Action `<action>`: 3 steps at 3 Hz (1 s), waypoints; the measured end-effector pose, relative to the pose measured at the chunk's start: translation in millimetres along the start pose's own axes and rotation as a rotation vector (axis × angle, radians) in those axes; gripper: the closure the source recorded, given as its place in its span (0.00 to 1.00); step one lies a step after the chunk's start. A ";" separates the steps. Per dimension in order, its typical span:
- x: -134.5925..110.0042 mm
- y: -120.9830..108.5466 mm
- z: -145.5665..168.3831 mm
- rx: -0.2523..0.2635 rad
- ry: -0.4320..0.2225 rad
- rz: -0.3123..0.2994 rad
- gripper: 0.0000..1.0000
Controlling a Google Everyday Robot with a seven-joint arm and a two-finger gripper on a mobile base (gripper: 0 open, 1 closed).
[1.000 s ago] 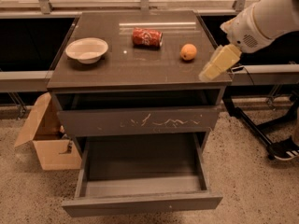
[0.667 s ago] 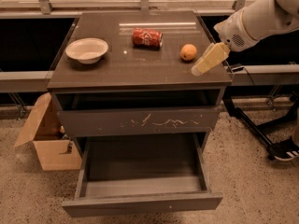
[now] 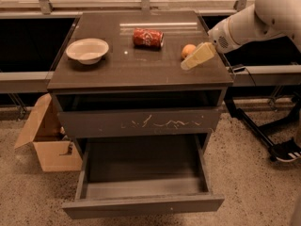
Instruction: Place orange into middle drawer
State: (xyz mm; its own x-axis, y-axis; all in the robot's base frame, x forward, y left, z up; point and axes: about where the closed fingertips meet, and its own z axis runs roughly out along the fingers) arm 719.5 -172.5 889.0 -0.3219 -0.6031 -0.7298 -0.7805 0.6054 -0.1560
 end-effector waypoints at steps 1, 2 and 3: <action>0.6 -11.3 21.4 -0.009 -0.031 0.037 0.00; 4.5 -29.8 46.4 0.000 -0.080 0.077 0.00; 7.7 -42.8 57.3 0.018 -0.111 0.105 0.00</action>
Offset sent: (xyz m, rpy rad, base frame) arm 0.0636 0.0004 -0.0352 0.1339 -0.0216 -0.0491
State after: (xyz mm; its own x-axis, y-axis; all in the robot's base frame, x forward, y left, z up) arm 781.2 -173.4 852.0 -0.3395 -0.4750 -0.8119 -0.7353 0.6723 -0.0858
